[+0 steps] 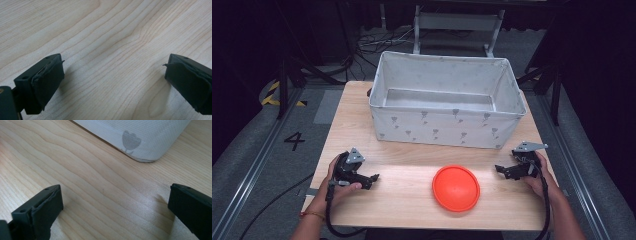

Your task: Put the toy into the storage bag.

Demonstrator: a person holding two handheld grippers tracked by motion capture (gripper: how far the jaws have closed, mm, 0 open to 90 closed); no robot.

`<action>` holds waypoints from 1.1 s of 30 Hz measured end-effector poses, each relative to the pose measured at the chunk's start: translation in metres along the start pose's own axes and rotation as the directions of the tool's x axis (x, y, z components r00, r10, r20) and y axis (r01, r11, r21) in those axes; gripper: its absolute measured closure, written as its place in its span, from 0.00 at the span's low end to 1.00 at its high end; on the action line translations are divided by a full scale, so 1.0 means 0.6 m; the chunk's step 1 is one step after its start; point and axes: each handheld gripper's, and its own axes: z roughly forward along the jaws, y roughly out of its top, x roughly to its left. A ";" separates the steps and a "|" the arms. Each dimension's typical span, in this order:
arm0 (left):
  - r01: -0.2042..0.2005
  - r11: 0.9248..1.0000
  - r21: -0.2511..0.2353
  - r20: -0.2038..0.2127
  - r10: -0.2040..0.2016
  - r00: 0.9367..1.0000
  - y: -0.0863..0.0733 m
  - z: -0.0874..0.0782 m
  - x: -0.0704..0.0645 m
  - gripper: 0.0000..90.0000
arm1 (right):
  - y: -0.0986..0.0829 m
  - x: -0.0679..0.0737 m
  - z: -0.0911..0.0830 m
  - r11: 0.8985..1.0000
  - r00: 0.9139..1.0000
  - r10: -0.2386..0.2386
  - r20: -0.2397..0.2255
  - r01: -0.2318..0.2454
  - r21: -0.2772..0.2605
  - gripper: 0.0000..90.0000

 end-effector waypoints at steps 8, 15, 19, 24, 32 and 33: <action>0.009 1.000 0.003 0.003 -0.009 1.000 -0.001 -0.001 -0.001 0.03 | 0.000 0.002 0.000 1.000 1.000 0.007 0.006 -0.007 0.000 0.00; 0.005 1.000 0.000 0.004 -0.005 1.000 -0.001 -0.001 0.000 0.03 | 0.005 0.003 -0.002 1.000 1.000 -0.005 -0.007 0.005 0.031 0.04; 0.002 1.000 0.002 0.007 -0.002 1.000 -0.001 -0.001 0.000 0.03 | 0.014 0.018 -0.010 0.999 0.993 -0.044 -0.107 0.047 0.021 0.22; 0.005 1.000 0.003 0.007 -0.005 1.000 -0.001 -0.001 0.000 0.03 | 0.029 0.040 -0.011 0.997 0.983 -0.064 -0.171 0.069 0.024 0.22; 0.005 1.000 0.003 0.008 -0.005 1.000 -0.001 -0.001 0.000 0.03 | 0.064 0.097 -0.021 0.991 0.963 -0.136 -0.233 0.132 -0.035 0.21; 0.005 1.000 0.003 0.008 -0.005 1.000 -0.001 -0.001 0.000 0.03 | 0.068 0.106 -0.021 0.989 0.960 -0.145 -0.240 0.140 -0.039 0.21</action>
